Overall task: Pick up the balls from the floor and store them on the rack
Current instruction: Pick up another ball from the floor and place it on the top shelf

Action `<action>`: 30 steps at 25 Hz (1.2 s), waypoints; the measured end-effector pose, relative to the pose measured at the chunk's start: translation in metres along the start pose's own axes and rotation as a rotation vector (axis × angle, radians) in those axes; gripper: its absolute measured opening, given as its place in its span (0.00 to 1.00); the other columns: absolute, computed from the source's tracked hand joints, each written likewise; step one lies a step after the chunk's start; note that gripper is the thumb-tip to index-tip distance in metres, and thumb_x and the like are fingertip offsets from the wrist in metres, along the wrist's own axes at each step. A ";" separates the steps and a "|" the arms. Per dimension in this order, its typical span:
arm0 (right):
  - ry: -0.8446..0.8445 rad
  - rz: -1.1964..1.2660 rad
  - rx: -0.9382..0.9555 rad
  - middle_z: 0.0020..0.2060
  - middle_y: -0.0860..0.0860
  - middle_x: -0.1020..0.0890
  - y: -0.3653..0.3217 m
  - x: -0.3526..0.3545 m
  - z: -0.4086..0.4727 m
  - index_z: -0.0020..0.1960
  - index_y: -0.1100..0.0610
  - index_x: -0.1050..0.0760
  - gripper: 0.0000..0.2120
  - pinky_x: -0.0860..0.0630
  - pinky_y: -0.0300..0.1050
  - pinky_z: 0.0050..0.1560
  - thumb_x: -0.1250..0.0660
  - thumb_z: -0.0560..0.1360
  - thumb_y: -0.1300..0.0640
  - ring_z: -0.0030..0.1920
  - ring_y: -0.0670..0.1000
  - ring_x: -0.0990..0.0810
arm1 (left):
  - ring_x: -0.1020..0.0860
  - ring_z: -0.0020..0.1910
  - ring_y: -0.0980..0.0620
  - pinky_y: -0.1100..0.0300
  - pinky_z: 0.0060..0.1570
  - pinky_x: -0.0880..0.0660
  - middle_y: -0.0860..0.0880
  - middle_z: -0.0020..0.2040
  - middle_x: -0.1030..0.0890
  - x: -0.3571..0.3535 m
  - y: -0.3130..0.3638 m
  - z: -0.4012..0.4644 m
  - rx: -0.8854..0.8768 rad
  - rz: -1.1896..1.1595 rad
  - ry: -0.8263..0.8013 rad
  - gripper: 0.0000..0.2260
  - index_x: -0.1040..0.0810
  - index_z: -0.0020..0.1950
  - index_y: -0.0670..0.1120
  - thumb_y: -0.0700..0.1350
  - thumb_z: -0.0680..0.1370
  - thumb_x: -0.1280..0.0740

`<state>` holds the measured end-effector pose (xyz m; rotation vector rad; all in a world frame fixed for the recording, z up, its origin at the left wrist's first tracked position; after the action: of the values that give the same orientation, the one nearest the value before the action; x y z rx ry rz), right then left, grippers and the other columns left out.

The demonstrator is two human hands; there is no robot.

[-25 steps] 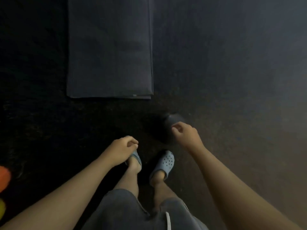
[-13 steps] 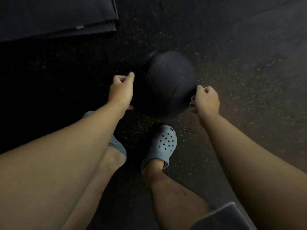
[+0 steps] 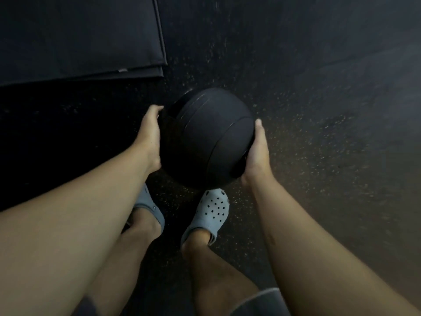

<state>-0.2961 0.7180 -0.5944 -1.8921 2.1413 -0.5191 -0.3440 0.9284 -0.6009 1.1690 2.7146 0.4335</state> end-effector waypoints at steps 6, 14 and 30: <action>-0.108 -0.161 0.312 0.64 0.46 0.19 -0.145 -0.078 -0.195 0.69 0.44 0.24 0.31 0.26 0.60 0.70 0.38 0.72 0.29 0.64 0.52 0.21 | 0.15 0.33 0.51 0.56 0.36 0.18 0.53 0.31 0.14 0.032 0.143 -0.192 -0.167 -0.134 0.000 0.28 0.16 0.27 0.53 0.60 0.81 0.42; -0.528 -0.108 0.867 0.58 0.43 0.18 -0.342 -0.250 -0.550 0.60 0.41 0.20 0.15 0.24 0.53 0.65 0.37 0.79 0.38 0.59 0.46 0.20 | 0.15 0.37 0.49 0.59 0.38 0.20 0.51 0.32 0.14 0.124 0.379 -0.544 -0.760 -0.489 -0.056 0.28 0.15 0.27 0.51 0.56 0.82 0.43; -1.741 0.078 0.913 0.51 0.46 0.13 -0.171 -0.443 -1.220 0.52 0.44 0.15 0.16 0.20 0.51 0.59 0.35 0.75 0.37 0.60 0.55 0.16 | 0.19 0.67 0.34 0.40 0.72 0.24 0.36 0.65 0.15 0.513 0.303 -1.164 -1.788 -0.912 0.649 0.23 0.15 0.64 0.39 0.54 0.82 0.38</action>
<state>-0.5730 1.2696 0.5607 -0.8794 0.5686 0.2086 -0.7812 1.2651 0.5848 -0.7047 1.4690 2.3572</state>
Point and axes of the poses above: each hand's wrist, its own z-axis towards the middle knuckle, its own x-axis out of the back of the hand, y = z × x, the point moved 5 cm from there along z, towards the middle knuckle
